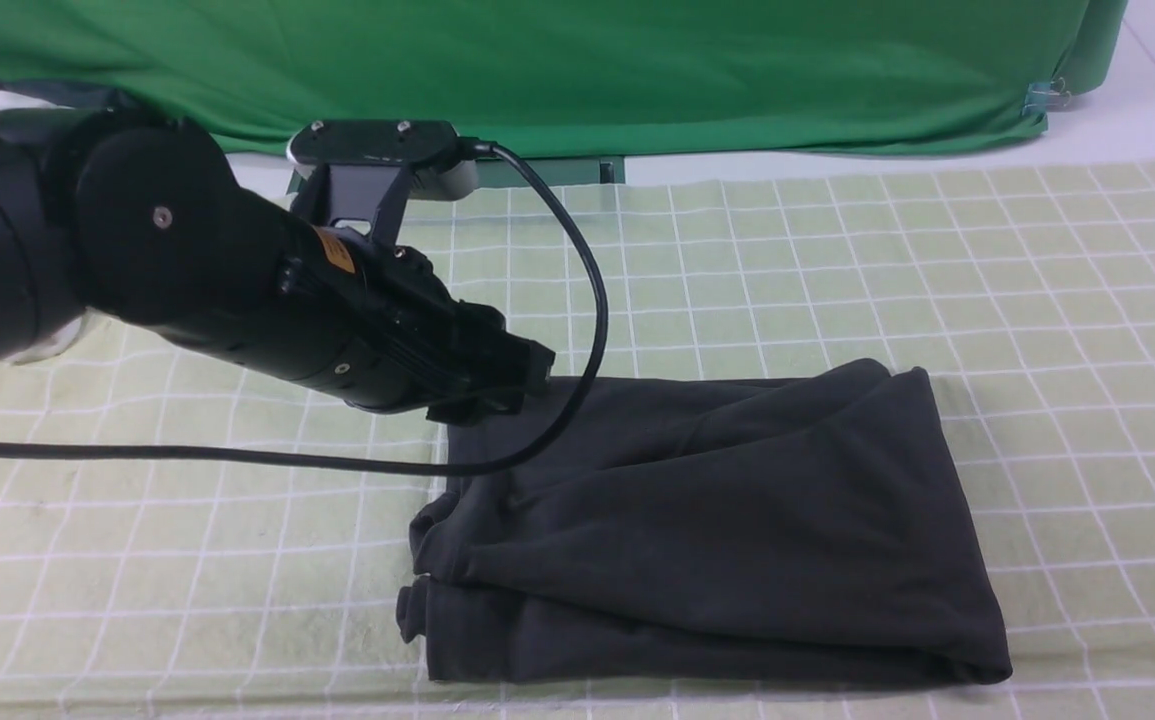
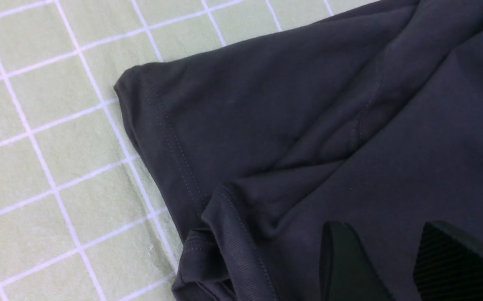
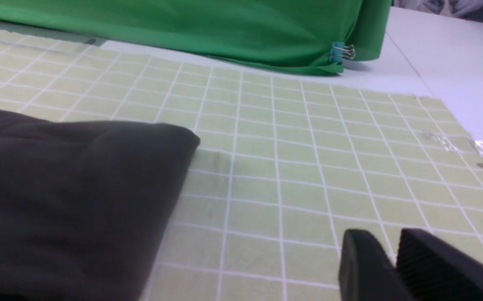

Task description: Fold a long-sleeved shirt over a green coffee tablecloth.

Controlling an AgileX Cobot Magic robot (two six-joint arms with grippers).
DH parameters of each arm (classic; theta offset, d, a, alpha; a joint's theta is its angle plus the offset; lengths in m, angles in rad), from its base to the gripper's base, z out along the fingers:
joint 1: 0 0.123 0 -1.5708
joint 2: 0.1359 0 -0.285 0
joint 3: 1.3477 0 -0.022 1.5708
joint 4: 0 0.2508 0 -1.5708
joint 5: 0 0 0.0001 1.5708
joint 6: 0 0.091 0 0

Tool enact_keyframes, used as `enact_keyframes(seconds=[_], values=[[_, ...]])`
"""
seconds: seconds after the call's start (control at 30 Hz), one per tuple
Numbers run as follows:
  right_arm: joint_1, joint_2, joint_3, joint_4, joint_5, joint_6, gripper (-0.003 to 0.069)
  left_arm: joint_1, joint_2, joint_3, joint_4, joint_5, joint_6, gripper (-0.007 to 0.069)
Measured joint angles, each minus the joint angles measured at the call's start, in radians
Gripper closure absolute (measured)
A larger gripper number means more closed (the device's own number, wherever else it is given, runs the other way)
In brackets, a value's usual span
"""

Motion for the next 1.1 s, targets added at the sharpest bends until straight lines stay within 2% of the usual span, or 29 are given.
enact_keyframes(seconds=[0.17, 0.27, 0.3, 0.4, 0.53, 0.73, 0.77, 0.83, 0.93, 1.1], values=[[-0.007, 0.0, 0.0, -0.001, 0.002, 0.0, 0.0513, 0.0, -0.033, 0.0, 0.014, 0.027, 0.0, 0.0411], [-0.007, 0.0, 0.0, -0.002, 0.003, 0.0, 0.0505, 0.0, -0.126, 0.0, 0.041, 0.063, 0.0, 0.0508], [-0.007, 0.0, 0.0, -0.002, 0.003, 0.0, 0.0505, 0.0, -0.133, 0.0, 0.042, 0.066, 0.0, 0.0515], [-0.007, 0.0, 0.0, -0.002, 0.004, 0.0, 0.0498, 0.0, -0.279, 0.011, 0.055, 0.087, 0.0, 0.0602], [-0.007, 0.0, 0.0, -0.001, 0.005, 0.0, 0.0491, 0.0, -0.432, 0.103, 0.048, 0.006, 0.001, 0.0611], [-0.007, 0.0, 0.0, -0.001, 0.005, 0.0, 0.0482, 0.0, -0.68, 0.35, -0.076, -0.191, 0.033, 0.0612], [-0.007, 0.0, 0.0, -0.001, 0.005, 0.0, 0.0481, 0.0, -0.767, 0.427, -0.113, -0.262, 0.047, 0.0612], [-0.007, 0.0, 0.0, -0.001, 0.005, 0.0, 0.0479, 0.0, -0.838, 0.498, -0.121, -0.336, 0.05, 0.0612], [-0.007, 0.0, 0.0, -0.001, 0.005, 0.0, 0.0473, 0.0, -0.94, 0.596, -0.109, -0.418, 0.051, 0.061], [-0.007, 0.0, 0.0, -0.001, 0.005, 0.0, 0.0463, 0.0, -0.98, 0.662, -0.023, -0.427, 0.051, 0.061]])
